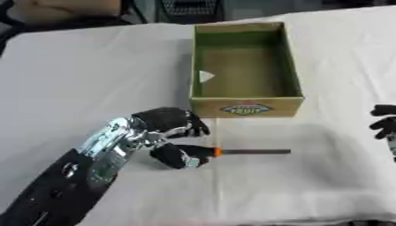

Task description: Pick up objects on the table and place them in the box.

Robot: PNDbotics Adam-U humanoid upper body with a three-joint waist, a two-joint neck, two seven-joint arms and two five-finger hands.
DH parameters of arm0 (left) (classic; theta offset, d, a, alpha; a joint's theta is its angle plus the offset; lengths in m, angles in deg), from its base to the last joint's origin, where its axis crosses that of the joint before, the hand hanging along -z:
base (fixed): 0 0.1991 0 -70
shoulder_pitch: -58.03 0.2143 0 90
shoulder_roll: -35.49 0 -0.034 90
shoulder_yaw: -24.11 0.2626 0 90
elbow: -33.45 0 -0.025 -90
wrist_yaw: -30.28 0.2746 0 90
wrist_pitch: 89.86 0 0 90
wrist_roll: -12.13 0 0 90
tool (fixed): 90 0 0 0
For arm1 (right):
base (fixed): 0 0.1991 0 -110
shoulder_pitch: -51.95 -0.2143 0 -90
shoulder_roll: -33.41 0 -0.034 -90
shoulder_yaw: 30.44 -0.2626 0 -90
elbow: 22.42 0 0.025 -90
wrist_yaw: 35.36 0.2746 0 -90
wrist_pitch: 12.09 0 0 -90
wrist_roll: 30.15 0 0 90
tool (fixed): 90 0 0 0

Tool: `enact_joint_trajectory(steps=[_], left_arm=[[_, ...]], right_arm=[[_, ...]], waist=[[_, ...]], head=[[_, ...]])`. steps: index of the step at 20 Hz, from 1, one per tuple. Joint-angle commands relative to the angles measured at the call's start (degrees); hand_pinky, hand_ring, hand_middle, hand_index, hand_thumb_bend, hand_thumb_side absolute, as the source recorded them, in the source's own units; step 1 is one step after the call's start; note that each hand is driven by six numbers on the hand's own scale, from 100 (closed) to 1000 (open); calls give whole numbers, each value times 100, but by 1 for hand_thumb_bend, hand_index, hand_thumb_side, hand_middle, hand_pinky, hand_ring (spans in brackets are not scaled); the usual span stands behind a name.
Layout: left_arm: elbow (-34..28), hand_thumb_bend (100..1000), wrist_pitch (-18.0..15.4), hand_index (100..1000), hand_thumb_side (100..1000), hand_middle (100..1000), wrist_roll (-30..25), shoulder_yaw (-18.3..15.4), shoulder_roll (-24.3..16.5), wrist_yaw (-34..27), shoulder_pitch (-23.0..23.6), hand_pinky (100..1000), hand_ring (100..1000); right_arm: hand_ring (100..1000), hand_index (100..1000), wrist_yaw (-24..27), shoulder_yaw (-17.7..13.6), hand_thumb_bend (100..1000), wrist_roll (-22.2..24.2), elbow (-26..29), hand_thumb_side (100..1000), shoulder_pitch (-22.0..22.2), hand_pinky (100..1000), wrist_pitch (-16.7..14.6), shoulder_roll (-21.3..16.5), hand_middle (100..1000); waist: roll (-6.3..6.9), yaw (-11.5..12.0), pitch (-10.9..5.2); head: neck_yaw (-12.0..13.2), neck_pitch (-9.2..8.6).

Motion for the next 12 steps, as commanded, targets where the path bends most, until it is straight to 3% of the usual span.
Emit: enact_joint_trajectory(steps=[1, 12], left_arm=[[-83, 468, -48, 853, 635, 661, -114, 27, -224, 55, -111, 646, 633], [-10, 364, -32, 833, 634, 638, -268, 113, -342, -60, -108, 634, 618]], right_arm=[[595, 794, -2, 7, 106, 10, 107, 787, -82, 503, 0, -90, 678], [595, 794, -1, 4, 106, 4, 120, 787, -82, 504, 3, -98, 678]], waist=[[1, -11, -82], [8, -19, -88]], head=[[9, 3], [-14, 3]])
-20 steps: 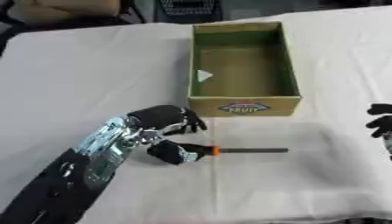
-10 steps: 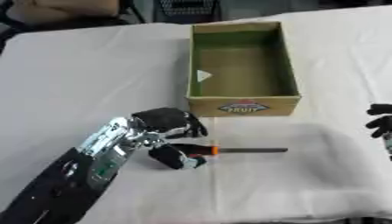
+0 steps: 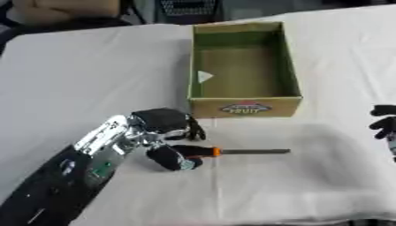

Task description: Pick up objects on the table and place them in the box.

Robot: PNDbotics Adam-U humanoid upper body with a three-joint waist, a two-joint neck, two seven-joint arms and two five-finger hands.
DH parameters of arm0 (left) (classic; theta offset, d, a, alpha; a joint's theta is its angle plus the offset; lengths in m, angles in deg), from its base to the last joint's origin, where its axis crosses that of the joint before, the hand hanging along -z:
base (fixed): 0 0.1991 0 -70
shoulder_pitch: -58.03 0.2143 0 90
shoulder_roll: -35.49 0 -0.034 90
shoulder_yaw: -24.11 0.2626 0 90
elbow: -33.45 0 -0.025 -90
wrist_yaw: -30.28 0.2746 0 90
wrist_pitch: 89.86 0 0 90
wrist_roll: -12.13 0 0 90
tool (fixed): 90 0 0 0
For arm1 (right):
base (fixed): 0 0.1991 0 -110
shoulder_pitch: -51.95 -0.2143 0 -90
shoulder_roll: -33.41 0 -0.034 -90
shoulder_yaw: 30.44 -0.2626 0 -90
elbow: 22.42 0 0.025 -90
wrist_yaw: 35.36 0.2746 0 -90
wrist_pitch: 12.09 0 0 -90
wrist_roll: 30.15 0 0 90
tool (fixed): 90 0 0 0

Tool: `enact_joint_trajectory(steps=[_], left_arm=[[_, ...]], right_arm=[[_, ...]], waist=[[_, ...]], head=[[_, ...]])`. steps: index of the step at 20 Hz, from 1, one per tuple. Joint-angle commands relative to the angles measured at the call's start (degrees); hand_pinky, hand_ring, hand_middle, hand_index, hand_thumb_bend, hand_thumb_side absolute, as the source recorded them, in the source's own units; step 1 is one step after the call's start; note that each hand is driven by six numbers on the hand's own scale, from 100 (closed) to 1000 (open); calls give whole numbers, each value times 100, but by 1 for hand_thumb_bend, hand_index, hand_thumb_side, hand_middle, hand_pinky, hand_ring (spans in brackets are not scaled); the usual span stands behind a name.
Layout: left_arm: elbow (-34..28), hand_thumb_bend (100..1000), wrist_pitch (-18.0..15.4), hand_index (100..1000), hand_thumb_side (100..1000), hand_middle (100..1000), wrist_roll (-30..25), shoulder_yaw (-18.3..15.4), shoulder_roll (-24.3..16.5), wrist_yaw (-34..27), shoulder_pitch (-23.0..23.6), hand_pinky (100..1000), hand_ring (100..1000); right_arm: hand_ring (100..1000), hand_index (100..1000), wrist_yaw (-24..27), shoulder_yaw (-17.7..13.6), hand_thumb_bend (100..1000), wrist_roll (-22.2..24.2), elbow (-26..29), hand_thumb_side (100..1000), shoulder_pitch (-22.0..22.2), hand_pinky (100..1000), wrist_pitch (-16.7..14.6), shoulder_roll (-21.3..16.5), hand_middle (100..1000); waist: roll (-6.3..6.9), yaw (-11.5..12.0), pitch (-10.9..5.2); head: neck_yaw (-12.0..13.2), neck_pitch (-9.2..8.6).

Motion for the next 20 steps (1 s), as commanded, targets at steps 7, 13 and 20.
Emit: enact_joint_trajectory(steps=[7, 13, 20], left_arm=[[53, 336, 24, 818, 624, 625, 41, 16, -126, -98, -9, 627, 608], [-59, 313, -3, 806, 594, 620, 91, 31, -109, 75, -10, 630, 611], [-280, 175, -43, 792, 597, 610, 111, 96, -151, 511, -26, 630, 612]], right_arm=[[595, 793, -1, 4, 106, 5, 120, 787, -77, 503, 2, -97, 678], [595, 793, -2, 2, 107, 6, 121, 787, -75, 503, 3, -97, 678], [595, 793, -4, 4, 106, 9, 123, 787, -77, 503, 2, -99, 678]], waist=[[-22, 3, -78], [-22, 5, -80], [-15, -7, -78]], head=[[-25, 3], [-26, 3], [-23, 3]])
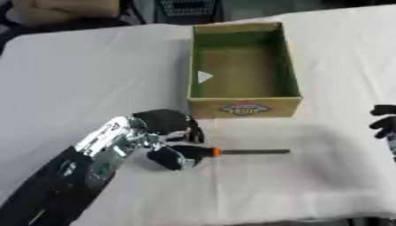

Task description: Pick up objects on the table and place them in the box.

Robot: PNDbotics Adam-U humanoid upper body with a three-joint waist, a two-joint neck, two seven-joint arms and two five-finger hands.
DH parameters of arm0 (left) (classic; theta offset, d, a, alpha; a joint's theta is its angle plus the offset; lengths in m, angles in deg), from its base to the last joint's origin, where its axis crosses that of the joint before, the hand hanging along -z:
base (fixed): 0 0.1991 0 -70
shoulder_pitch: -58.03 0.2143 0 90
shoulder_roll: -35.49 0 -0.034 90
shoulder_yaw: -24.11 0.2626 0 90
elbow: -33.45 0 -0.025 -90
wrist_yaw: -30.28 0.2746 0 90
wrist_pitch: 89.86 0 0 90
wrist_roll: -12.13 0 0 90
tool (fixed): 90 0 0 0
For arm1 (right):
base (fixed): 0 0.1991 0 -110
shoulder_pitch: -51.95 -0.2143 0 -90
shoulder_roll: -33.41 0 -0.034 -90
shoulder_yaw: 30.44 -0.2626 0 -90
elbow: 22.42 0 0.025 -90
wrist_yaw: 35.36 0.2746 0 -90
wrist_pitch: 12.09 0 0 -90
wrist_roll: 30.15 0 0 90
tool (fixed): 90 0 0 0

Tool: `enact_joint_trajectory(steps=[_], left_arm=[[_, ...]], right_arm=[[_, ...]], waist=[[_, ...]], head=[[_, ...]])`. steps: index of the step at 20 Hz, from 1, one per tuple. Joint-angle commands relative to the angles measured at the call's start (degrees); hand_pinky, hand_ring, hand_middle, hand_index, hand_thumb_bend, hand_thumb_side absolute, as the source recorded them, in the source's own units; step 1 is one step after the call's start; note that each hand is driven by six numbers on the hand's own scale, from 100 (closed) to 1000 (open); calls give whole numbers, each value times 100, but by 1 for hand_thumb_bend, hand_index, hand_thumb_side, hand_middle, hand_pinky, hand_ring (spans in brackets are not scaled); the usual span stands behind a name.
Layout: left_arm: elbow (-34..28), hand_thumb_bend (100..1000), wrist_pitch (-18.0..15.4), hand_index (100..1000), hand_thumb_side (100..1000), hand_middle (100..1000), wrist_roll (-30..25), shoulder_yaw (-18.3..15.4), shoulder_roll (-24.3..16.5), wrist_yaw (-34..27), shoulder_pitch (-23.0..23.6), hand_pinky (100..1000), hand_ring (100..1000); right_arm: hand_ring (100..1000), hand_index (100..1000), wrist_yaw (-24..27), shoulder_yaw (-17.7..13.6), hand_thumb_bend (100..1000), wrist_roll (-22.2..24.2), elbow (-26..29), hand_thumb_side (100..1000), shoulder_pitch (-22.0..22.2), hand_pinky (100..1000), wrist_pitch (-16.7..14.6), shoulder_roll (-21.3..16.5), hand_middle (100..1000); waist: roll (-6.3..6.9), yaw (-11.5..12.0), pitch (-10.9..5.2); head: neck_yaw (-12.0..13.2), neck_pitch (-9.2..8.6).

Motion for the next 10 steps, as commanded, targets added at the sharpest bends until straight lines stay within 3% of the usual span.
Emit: enact_joint_trajectory(steps=[1, 4, 10], left_arm=[[-153, 159, 14, 788, 598, 606, 28, 13, -156, 146, -33, 628, 609], [-184, 104, 72, 775, 585, 592, 121, 40, -166, 243, -9, 616, 597], [-174, 100, 178, 755, 585, 568, 390, 75, -145, 328, 108, 589, 569]], right_arm=[[595, 793, -3, 4, 106, 10, 102, 787, -77, 503, 1, -99, 678], [595, 793, -1, 3, 106, 11, 104, 787, -76, 503, 1, -99, 678], [595, 793, -4, 1, 106, 11, 104, 787, -73, 503, 2, -99, 678]], waist=[[-14, -8, -74], [-11, -13, -71], [-11, -8, -57]], head=[[-20, 3], [-27, 3], [-36, 3]])
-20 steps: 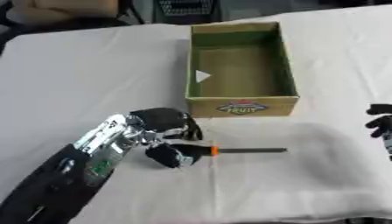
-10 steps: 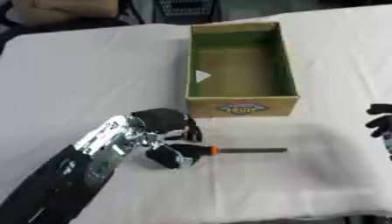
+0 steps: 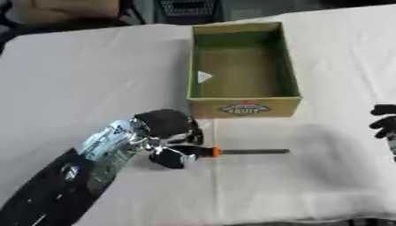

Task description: Pick up objects on the table and place them in the box.

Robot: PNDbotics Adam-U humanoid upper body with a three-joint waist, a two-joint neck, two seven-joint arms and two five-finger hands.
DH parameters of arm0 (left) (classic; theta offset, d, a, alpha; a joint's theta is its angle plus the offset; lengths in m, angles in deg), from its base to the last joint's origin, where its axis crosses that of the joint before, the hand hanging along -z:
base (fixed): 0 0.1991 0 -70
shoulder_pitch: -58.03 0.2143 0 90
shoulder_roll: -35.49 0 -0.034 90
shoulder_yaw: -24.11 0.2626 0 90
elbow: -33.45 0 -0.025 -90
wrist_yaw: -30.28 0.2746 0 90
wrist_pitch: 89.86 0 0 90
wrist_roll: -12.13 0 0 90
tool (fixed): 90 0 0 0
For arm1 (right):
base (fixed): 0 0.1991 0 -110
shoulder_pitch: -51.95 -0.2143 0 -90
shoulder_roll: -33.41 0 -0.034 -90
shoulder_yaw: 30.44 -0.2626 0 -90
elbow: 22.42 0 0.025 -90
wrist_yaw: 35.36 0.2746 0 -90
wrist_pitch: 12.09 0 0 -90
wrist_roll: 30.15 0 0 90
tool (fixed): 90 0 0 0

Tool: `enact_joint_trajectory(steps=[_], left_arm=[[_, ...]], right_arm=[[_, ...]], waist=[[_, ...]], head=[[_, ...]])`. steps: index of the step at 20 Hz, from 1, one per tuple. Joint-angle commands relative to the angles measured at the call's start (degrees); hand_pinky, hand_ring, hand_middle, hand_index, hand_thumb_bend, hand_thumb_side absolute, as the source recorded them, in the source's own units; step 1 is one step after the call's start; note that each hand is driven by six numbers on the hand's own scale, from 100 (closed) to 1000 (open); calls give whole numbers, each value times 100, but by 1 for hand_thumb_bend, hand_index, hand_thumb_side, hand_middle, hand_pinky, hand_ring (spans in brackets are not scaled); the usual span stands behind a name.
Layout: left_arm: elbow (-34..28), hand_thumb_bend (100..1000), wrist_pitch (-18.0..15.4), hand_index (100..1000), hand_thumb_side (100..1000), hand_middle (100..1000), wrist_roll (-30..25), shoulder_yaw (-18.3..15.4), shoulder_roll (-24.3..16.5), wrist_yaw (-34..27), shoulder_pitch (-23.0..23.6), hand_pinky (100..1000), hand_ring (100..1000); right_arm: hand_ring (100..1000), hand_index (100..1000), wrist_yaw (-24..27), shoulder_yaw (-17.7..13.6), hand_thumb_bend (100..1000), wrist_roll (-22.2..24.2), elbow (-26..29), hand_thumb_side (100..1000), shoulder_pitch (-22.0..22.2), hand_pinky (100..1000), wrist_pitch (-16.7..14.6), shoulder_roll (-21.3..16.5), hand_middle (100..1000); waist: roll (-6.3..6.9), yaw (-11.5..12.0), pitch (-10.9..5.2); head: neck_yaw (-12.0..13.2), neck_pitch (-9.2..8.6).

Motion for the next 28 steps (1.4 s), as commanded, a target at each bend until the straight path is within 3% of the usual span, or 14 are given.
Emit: enact_joint_trajectory(steps=[1, 8, 9, 13, 28], left_arm=[[-83, 100, 36, 756, 588, 569, 127, 0, -95, 41, 7, 589, 569], [177, 100, 29, 797, 617, 608, -109, -2, -64, -394, 43, 603, 585], [195, 195, 34, 801, 622, 613, -159, -19, -68, -446, 38, 607, 590], [201, 306, 22, 800, 622, 612, -307, -61, -95, -531, 1, 611, 593], [202, 444, -89, 800, 619, 612, -561, -92, -168, -579, -92, 617, 598]], right_arm=[[595, 793, -5, 1, 105, 11, 94, 787, -73, 504, 1, -98, 678], [595, 794, -9, 0, 105, 11, 91, 787, -75, 504, 1, -98, 678], [595, 794, -10, -2, 105, 10, 90, 787, -77, 503, 2, -97, 678], [595, 793, -13, -12, 105, 2, 89, 787, -81, 504, 4, -94, 678], [595, 793, -21, -28, 104, 0, 73, 786, -94, 503, 6, -83, 677]], waist=[[-14, -1, -57], [-16, -7, -62], [-15, -9, -63], [-12, -20, -65], [0, -57, -53]], head=[[-34, 3], [-32, 3], [-36, 3], [-41, 3], [-53, 3]])
